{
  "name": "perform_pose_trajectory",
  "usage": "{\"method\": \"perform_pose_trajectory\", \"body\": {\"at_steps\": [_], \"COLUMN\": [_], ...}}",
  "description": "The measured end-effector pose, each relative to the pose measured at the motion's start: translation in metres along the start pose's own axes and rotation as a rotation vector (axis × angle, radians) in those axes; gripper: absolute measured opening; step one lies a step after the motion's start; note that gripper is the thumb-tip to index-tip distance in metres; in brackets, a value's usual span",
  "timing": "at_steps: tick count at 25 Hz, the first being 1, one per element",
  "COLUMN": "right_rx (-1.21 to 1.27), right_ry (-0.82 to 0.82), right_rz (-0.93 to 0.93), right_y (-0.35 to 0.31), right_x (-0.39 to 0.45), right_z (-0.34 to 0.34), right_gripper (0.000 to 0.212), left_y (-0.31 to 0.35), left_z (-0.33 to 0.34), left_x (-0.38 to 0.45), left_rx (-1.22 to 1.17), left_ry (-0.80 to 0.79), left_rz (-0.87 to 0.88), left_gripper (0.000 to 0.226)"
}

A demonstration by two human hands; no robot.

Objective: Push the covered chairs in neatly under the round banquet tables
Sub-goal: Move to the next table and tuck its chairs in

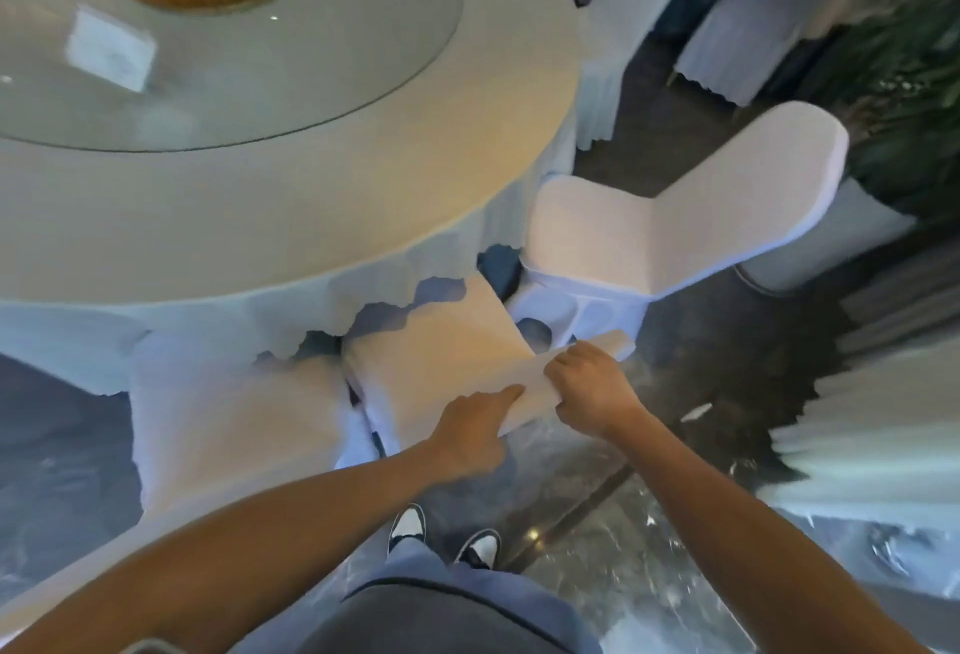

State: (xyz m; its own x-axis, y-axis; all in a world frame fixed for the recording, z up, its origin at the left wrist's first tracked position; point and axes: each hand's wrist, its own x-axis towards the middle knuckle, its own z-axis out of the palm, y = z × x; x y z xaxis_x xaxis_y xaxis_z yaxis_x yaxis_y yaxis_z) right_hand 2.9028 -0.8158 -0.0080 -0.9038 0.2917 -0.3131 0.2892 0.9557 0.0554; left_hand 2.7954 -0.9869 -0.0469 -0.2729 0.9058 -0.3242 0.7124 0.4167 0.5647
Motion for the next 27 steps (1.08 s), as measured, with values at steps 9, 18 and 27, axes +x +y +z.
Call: {"method": "perform_pose_trajectory", "body": {"at_steps": [9,18,27], "right_rx": [0.152,0.219,0.157], "right_ry": [0.102,0.033,-0.043], "right_rz": [-0.296,-0.539,-0.604], "right_y": [-0.008,0.015,0.037], "right_x": [0.08,0.1,0.091], "right_z": [-0.009,0.003,0.005], "right_gripper": [0.037,0.037,0.04], "left_y": [-0.054,-0.023,-0.001], "left_z": [-0.036,-0.026,-0.005], "left_x": [0.013,0.02,0.024], "left_rx": [-0.061,0.133,0.139], "left_ry": [0.137,0.267,0.335], "left_rz": [-0.189,-0.562,-0.549], "left_gripper": [0.067,0.044,0.04]}}
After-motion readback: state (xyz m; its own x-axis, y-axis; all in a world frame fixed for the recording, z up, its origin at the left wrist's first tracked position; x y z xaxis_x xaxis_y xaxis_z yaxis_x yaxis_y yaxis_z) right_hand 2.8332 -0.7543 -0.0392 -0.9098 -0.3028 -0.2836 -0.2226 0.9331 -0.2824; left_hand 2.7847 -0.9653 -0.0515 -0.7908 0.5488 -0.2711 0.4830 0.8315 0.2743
